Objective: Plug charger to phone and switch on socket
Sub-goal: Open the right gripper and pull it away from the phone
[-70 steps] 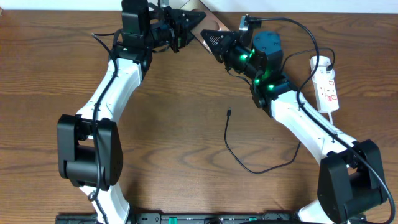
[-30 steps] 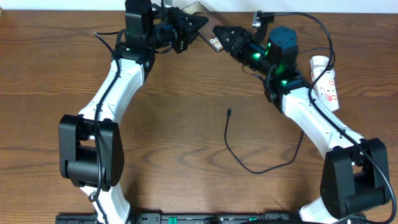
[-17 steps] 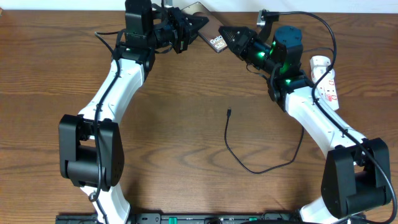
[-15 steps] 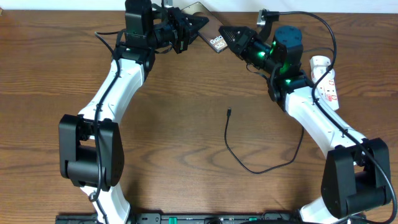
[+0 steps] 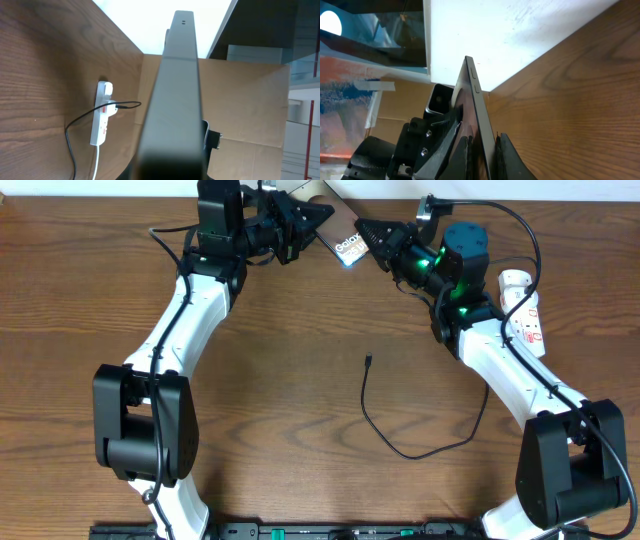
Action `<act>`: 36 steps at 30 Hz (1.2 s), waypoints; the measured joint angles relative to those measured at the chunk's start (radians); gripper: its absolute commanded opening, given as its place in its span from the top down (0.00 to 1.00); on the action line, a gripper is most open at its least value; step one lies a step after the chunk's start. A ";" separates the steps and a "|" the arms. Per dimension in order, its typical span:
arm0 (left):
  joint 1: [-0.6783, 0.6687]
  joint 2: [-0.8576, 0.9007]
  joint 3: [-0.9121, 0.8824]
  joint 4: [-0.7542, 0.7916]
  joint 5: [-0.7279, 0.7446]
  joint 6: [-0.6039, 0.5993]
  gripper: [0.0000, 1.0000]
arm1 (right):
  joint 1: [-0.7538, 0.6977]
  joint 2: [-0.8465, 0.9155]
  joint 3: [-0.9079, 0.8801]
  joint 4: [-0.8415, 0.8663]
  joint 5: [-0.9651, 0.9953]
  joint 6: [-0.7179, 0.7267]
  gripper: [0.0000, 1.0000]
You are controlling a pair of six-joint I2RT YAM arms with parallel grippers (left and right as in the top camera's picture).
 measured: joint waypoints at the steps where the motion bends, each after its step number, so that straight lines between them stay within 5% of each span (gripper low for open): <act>1: 0.000 0.000 0.000 0.000 0.001 0.000 0.92 | 0.000 0.000 0.000 0.000 -0.001 0.000 0.99; 24: 0.009 0.000 0.000 0.003 0.073 0.001 0.78 | 0.011 0.000 -0.003 0.051 -0.043 0.004 0.99; 36: 0.012 0.000 0.000 0.230 0.118 -0.007 0.78 | 0.013 -0.016 0.011 0.051 -0.038 0.047 0.99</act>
